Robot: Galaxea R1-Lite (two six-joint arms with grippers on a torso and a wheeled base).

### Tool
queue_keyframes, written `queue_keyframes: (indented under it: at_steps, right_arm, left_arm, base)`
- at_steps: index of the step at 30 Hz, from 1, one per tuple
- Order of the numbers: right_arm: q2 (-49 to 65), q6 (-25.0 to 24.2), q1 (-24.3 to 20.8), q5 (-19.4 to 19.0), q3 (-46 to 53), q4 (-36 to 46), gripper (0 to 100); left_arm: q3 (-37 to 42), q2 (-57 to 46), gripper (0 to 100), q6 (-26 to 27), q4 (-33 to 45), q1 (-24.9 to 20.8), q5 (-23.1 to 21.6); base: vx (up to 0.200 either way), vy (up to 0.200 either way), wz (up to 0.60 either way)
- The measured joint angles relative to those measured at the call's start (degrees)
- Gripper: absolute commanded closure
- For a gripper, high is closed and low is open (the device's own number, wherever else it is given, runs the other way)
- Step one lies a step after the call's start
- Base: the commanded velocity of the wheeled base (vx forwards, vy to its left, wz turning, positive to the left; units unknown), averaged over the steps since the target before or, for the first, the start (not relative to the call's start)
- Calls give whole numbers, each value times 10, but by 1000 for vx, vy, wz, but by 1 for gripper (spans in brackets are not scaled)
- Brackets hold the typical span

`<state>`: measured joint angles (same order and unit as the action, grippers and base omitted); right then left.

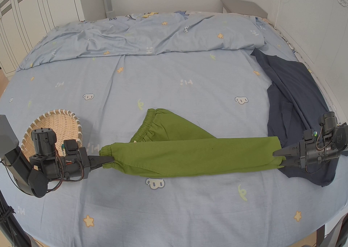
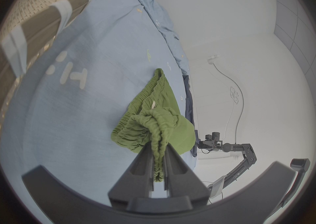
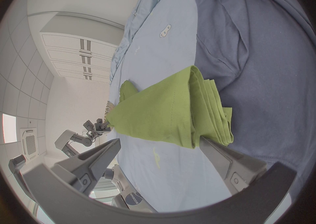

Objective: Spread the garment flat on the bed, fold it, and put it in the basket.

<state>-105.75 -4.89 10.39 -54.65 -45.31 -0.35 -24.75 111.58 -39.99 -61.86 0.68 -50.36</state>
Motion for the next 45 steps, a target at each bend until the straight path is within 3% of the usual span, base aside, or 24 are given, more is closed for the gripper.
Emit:
queue_keyframes:
  at_steps: [9, 16, 17, 38, 45]
  right_arm:
    - [-23, -1, -12, -2, -13, 1, 0]
    - [-36, -10, -21, -28, -19, 1, 0]
    - [-37, -10, -21, -32, -20, 1, 100]
    - [-45, -14, 13, -39, -22, 9, 100]
    - [-11, -14, -1, -33, -20, 112, 100]
  left_arm:
    - [0, 0, 100, 0, 0, 1, 0]
    - [-1, 0, 100, 0, 0, 1, 0]
    - [-1, 0, 100, 0, 0, 1, 0]
    - [-4, -2, 100, -1, 10, 5, -4]
    - [-6, -34, 100, -10, 88, 5, -1]
  base:
    - [0, 0, 0]
    - [0, 0, 0]
    - [0, 0, 0]
    - [0, 0, 0]
    - [0, 0, 0]
